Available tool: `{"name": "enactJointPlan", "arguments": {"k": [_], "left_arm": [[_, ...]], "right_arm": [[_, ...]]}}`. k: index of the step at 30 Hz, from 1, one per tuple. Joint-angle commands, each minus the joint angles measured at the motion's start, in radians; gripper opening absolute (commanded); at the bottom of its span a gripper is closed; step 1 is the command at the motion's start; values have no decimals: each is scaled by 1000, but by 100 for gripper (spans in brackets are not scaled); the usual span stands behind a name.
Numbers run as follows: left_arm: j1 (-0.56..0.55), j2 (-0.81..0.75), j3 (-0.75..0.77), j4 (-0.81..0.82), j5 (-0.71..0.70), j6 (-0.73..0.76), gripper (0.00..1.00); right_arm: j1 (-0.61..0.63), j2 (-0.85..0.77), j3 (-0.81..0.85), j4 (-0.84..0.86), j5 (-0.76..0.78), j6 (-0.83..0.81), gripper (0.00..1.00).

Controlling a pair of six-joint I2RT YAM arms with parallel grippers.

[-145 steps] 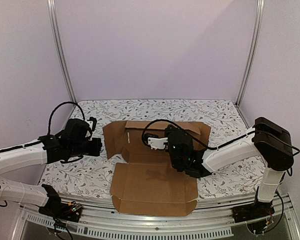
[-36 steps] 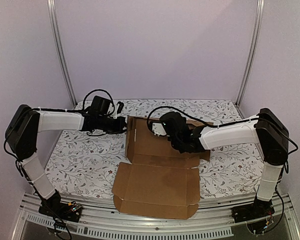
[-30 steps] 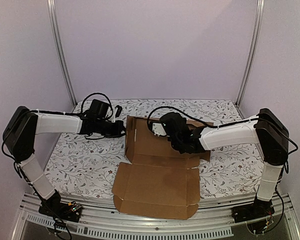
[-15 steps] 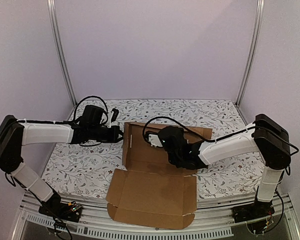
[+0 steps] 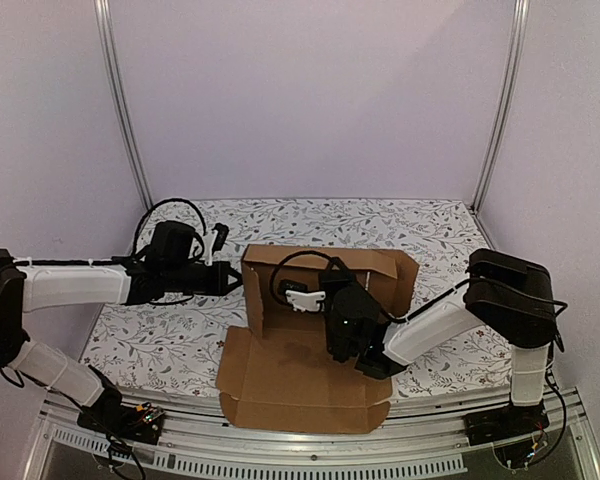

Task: Fold the paper box

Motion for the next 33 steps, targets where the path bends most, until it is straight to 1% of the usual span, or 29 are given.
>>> {"name": "enactJointPlan", "arguments": {"k": [1, 7, 15, 19, 24, 27, 30, 33], "left_arm": [[-44, -50, -40, 15, -34, 7, 0], [-77, -100, -91, 14, -92, 1, 0], [-118, -107, -137, 85, -116, 19, 8], [-134, -107, -135, 92, -137, 46, 13], [-142, -102, -132, 91, -164, 71, 17], [-142, -91, -130, 99, -189, 86, 22], [-142, -72, -124, 115, -201, 101, 31], [-143, -46, -116, 142, -196, 107, 38]], "right_arm": [[29, 79, -16, 248, 38, -197, 0], [34, 96, -20, 247, 61, -190, 0], [35, 105, -28, 247, 75, -176, 0], [35, 110, -33, 247, 79, -169, 0], [36, 115, -36, 247, 86, -159, 0], [37, 115, -37, 247, 88, -156, 0], [38, 114, -38, 247, 90, -153, 0], [40, 115, -40, 247, 90, -149, 0]]}}
